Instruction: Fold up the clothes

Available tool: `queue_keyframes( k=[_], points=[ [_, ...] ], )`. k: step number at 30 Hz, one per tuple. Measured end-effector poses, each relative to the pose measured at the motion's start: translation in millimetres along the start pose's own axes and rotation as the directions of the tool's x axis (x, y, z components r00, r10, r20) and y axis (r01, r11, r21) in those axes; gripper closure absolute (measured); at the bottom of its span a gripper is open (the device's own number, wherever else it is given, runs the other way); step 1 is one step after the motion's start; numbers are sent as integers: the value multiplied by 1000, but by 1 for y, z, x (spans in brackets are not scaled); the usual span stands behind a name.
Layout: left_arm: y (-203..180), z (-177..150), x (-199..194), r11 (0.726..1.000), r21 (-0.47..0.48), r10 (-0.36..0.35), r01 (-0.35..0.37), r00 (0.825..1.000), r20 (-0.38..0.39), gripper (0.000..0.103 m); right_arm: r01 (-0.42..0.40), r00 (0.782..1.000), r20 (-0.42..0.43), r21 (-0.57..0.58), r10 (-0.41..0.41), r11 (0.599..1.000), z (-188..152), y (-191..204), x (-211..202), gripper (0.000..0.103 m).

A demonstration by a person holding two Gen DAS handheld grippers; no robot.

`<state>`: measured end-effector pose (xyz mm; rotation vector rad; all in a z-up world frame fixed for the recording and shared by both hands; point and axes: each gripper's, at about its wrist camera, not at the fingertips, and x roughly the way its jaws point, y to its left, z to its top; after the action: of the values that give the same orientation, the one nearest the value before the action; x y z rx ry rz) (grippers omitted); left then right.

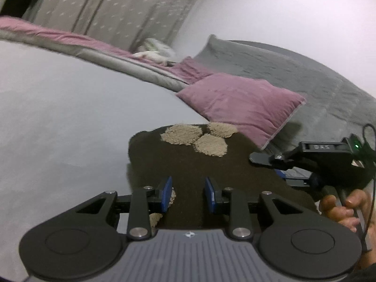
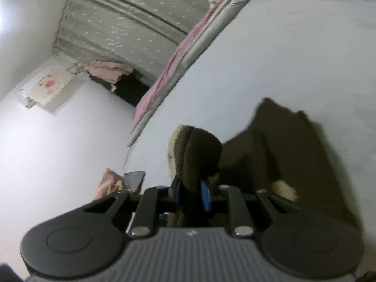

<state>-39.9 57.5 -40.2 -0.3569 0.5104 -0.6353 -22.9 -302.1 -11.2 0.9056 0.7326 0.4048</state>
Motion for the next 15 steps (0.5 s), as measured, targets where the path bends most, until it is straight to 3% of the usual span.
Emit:
queue_keyframes(
  k=[7, 12, 13, 15],
  points=[
    [-13, -1, 3, 996, 47, -72, 73, 997, -10, 75, 94, 996, 3, 19, -94, 995, -5, -29, -10, 86],
    [-28, -17, 15, 986, 167, -11, 16, 999, -32, 74, 112, 993, -32, 22, -111, 993, -12, -41, -1, 82],
    [-29, -19, 16, 984, 176, -3, 8, 1000, -29, 74, 104, 994, -30, 26, -104, 994, -11, -41, -1, 78],
    [-27, -19, 18, 986, 165, -2, 6, 1000, -25, 74, 117, 993, -13, 38, -116, 992, -6, -41, -4, 60]
  ],
)
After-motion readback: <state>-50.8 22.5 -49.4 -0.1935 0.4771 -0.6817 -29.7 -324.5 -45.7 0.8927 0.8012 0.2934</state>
